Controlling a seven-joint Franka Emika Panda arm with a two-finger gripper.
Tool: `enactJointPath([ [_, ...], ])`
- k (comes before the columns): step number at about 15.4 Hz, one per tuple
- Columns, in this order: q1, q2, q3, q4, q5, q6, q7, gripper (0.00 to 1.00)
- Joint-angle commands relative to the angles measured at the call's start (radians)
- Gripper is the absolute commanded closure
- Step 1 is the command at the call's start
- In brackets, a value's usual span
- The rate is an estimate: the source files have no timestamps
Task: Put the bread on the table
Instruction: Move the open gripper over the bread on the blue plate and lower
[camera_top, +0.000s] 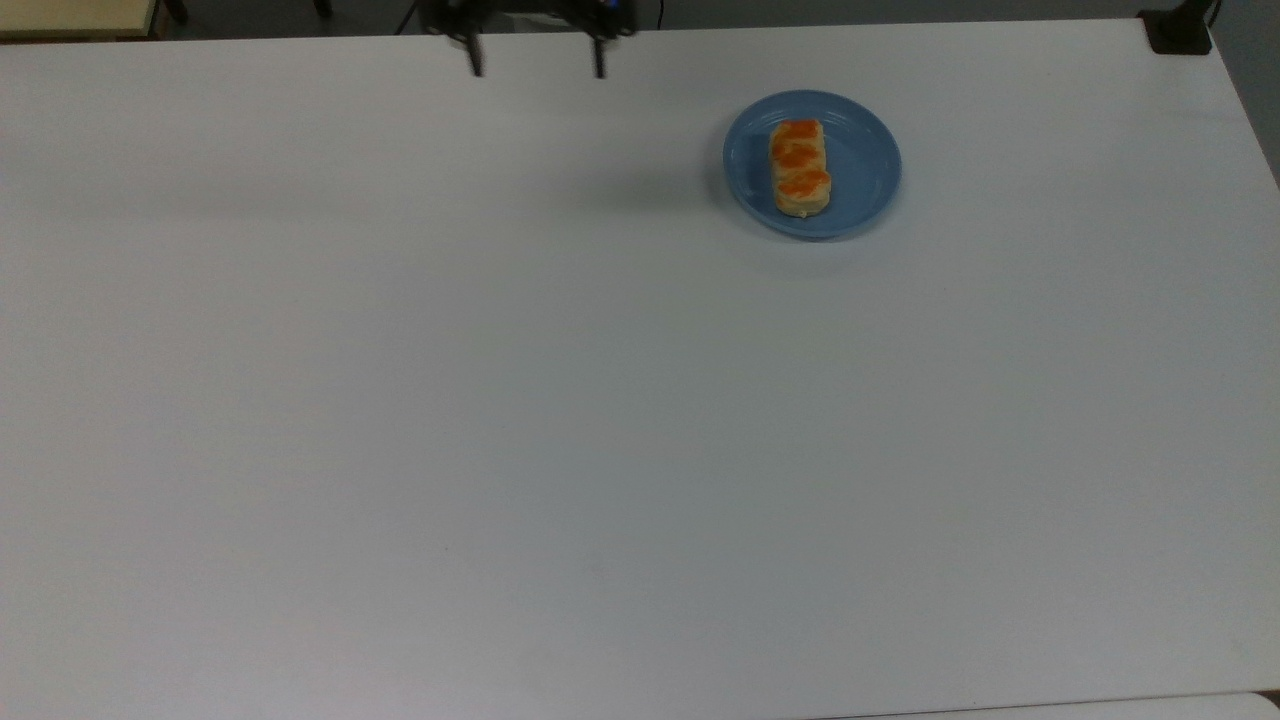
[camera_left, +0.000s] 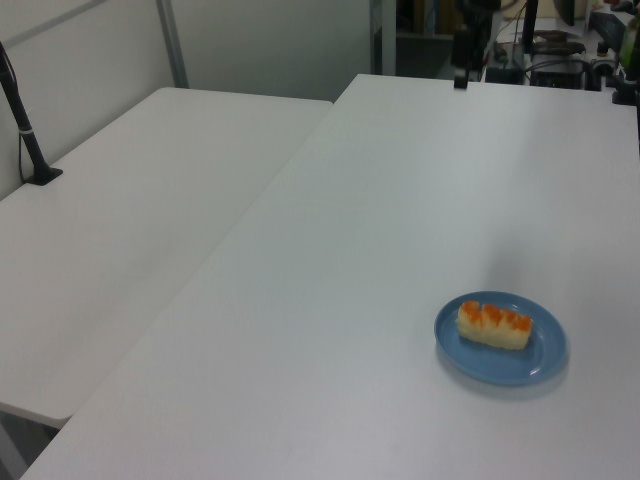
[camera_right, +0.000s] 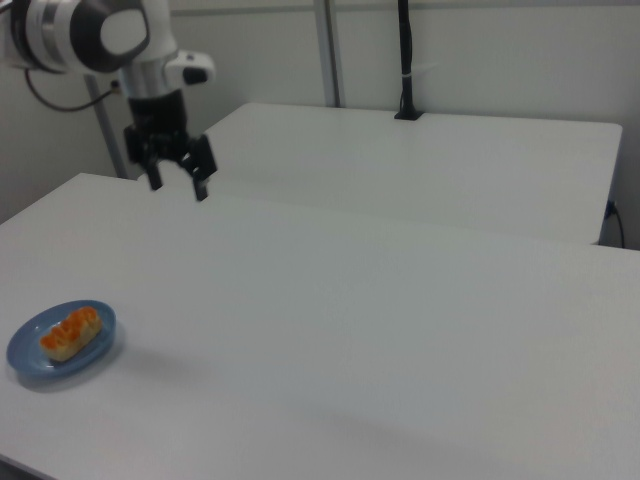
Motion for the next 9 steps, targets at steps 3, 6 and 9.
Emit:
enactJointPath([
  [3,0.009,-0.03,0.124,-0.164,0.038,0.004,-0.026,0.0],
  [6,0.011,-0.028,0.176,-0.274,0.099,0.076,-0.006,0.0],
  [9,0.029,-0.025,0.214,-0.368,0.159,0.203,0.031,0.0],
])
